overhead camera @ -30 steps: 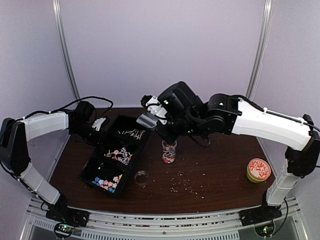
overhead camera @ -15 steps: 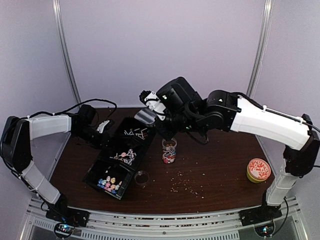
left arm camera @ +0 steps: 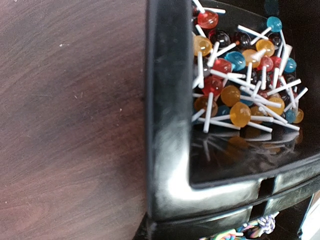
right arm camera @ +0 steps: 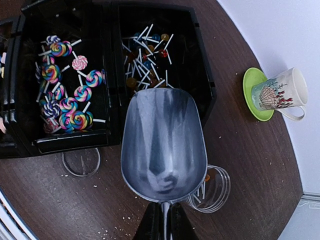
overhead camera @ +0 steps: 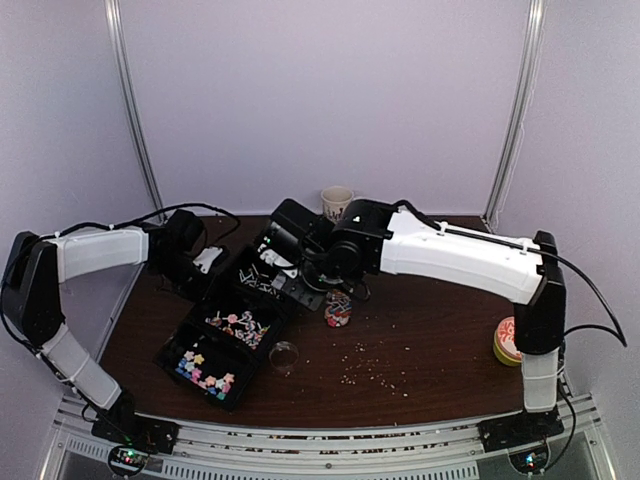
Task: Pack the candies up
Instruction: Scoop the fake candies from the empty pocket of the box, then place the fake candies in the packing bottle.
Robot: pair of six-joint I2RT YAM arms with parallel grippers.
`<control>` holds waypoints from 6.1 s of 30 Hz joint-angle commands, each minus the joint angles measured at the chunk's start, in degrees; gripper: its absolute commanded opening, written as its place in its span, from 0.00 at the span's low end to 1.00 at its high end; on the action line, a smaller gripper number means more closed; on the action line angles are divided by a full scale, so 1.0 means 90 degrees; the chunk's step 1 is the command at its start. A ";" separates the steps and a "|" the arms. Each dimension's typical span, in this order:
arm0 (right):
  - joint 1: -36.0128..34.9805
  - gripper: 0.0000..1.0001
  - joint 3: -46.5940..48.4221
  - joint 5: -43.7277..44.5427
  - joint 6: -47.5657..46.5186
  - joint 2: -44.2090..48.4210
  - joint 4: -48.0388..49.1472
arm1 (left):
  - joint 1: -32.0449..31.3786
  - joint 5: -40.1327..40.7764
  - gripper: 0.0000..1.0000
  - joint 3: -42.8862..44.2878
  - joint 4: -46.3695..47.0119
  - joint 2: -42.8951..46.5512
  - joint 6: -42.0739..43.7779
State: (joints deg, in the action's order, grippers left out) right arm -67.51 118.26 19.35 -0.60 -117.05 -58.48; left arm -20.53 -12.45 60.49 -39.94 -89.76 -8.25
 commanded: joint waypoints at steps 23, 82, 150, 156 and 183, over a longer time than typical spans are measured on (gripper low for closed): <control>0.0365 0.00 0.0724 -0.0513 -0.0024 -0.1724 0.0171 | -0.0662 0.0431 0.00 0.0391 0.0231 0.0645 0.0302; 0.0493 0.00 -0.5884 -0.0309 -0.0036 0.2636 0.8209 | -0.0210 0.0964 0.00 0.0390 0.0096 0.0743 -0.0152; 0.0498 0.00 -0.5752 0.0210 0.0721 0.4648 0.2575 | 0.0260 0.0917 0.00 0.0443 -0.0076 0.0616 -0.0187; 0.0491 0.00 -0.5345 -0.0042 0.0704 0.4350 0.2129 | 0.0253 0.0940 0.00 0.0433 -0.0074 0.0625 -0.0189; 0.0615 0.00 -0.4224 0.0201 0.0746 0.3311 0.0787 | 0.0260 0.0955 0.00 0.0432 -0.0080 0.0570 -0.0190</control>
State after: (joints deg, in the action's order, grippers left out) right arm -62.39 77.80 19.31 5.85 -86.91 -49.19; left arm -18.68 -1.28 61.56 -43.81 -85.56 -8.93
